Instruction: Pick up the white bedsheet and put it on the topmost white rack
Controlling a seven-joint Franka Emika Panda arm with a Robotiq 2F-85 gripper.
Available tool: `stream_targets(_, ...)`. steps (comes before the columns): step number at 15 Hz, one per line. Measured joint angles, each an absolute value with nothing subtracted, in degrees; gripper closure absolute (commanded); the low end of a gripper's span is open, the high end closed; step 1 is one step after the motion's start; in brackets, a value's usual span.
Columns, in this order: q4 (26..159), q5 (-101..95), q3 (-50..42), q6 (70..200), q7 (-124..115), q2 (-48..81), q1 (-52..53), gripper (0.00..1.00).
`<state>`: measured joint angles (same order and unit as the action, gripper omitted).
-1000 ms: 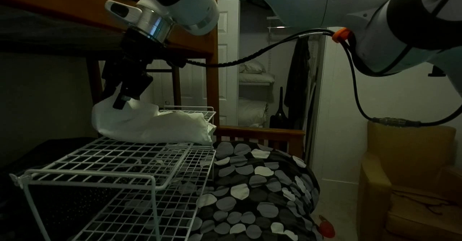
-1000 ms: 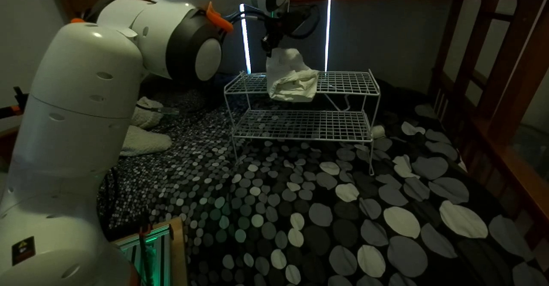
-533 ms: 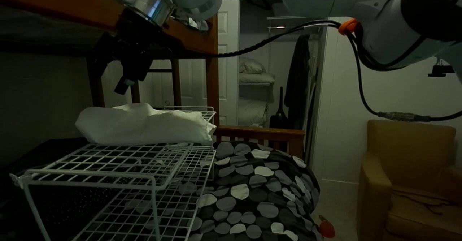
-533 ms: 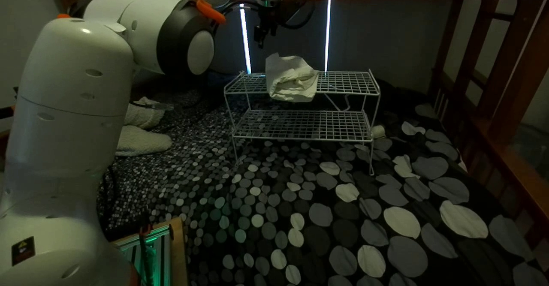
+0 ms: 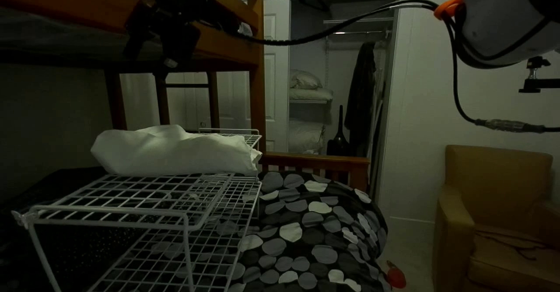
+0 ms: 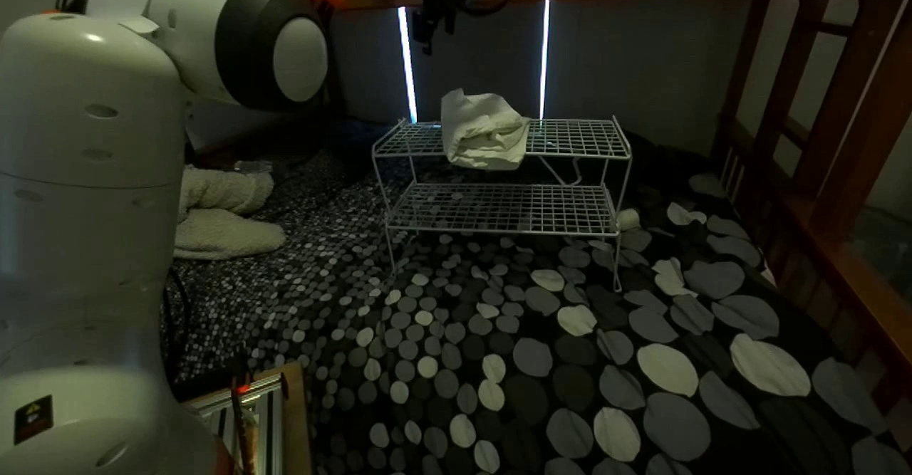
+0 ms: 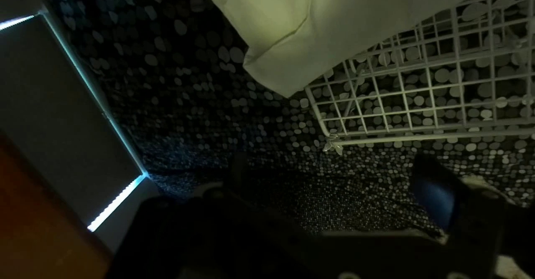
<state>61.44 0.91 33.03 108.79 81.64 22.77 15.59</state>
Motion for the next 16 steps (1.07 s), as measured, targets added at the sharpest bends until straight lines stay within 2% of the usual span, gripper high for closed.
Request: stream_targets(16,64.76,1.08,29.87,103.25,48.22,8.50,9.80,0.00)
